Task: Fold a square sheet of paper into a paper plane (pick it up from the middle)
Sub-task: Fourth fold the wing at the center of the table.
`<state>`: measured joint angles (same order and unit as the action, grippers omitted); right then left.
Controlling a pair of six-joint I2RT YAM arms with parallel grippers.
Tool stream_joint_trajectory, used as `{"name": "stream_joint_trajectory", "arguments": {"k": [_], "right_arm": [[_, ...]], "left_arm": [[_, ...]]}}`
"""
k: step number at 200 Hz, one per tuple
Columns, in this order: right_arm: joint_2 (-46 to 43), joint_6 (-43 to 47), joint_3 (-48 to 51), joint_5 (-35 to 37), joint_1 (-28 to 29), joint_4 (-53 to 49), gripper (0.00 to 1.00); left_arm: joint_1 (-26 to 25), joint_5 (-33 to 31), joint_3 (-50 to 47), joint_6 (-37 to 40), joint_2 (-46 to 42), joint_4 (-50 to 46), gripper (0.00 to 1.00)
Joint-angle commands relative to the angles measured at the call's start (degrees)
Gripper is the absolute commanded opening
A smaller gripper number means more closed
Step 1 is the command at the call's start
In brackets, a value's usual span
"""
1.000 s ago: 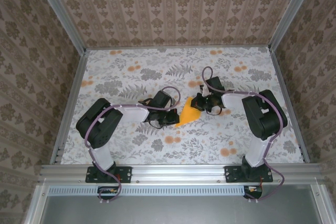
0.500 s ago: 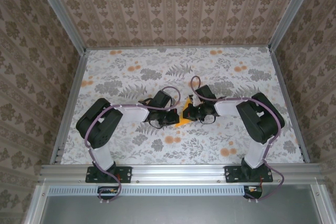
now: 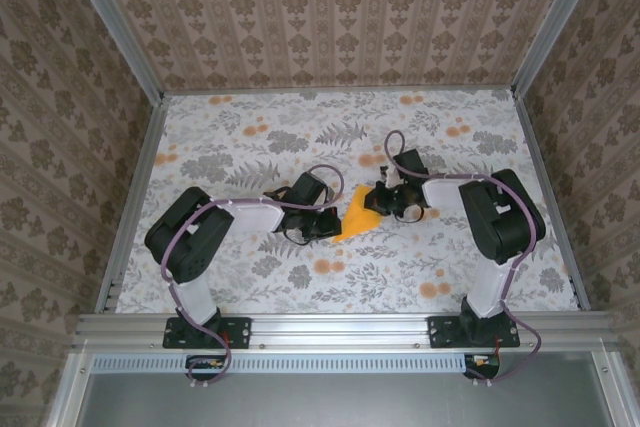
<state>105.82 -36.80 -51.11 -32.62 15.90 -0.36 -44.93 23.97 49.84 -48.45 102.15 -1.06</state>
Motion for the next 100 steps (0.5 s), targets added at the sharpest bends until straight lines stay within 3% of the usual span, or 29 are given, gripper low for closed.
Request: {"name": "stream_joint_trajectory", "arguments": {"k": [1,52,100], "right_arm": [[2.5,1.6,-1.2,7.4,-4.9,-0.8,0.04],[-0.6,1.2,-2.7,7.2,-7.7,-1.9,0.04],[-9.8,-0.2,1.3,7.9,-0.4,-3.6,0.05]], "left_arm": [[0.2,-3.7,-3.0,-0.2,1.4,-9.6,0.0],[0.2,-3.0,-2.3,0.2,1.7,-8.5,0.0],[0.2,-3.0,-1.2,1.1,1.8,-8.3,0.0]]}}
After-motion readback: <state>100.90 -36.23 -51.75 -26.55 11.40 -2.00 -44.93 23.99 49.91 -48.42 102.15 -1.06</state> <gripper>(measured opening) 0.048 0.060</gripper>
